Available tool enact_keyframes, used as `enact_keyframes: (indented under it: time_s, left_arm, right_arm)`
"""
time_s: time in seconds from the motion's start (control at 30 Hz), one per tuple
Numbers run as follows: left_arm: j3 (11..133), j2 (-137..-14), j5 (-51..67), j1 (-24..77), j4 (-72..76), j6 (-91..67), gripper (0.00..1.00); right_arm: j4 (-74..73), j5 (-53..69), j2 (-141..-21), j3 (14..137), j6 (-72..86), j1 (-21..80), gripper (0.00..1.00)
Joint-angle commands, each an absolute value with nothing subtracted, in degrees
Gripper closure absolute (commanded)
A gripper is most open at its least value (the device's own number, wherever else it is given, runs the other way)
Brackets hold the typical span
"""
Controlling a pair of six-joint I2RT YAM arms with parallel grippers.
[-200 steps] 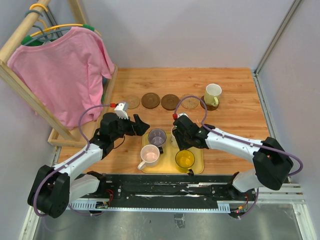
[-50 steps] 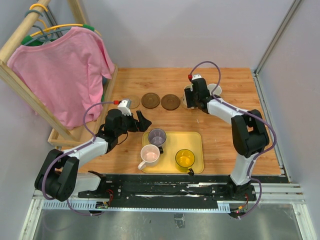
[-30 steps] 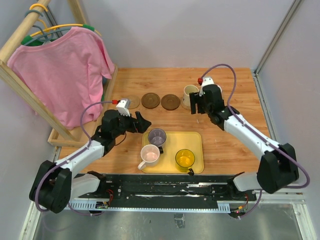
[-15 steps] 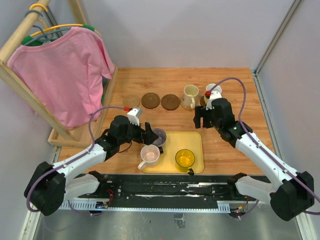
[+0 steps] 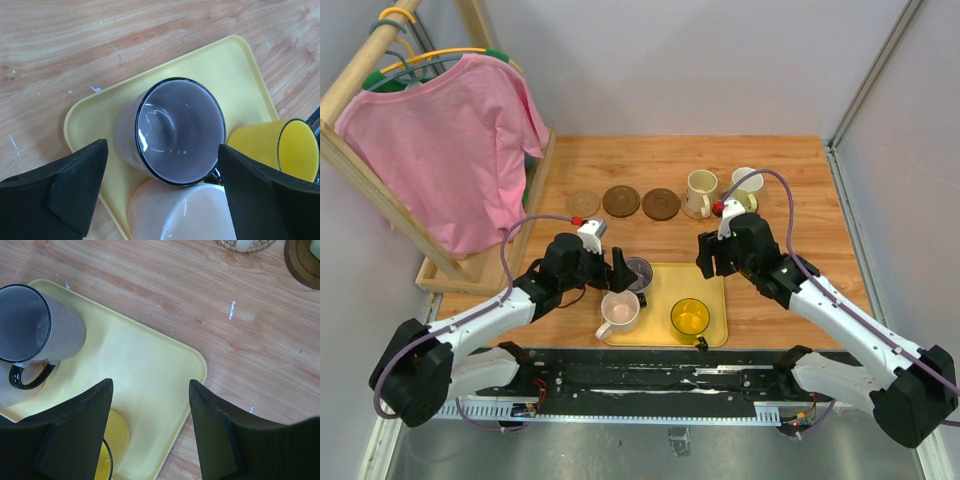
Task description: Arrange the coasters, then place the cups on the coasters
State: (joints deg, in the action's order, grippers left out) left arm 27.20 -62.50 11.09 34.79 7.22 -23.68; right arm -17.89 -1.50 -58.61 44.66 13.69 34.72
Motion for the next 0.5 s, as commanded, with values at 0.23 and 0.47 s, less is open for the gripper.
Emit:
enact_keyframes:
  time_s: [0.23,0.47]
  left_arm:
    - [28.9,-69.3,9.8,35.5,12.4,-22.6,0.35]
    - [29.9,-72.2,11.7,35.5,17.1,-19.9,0.43]
  right_arm:
    - [-17.3,-1.6,-62.0,45.0,13.9,37.4,0.37]
    - [-16.2,-1.1,-63.8,45.0,14.3,38.3,0.37]
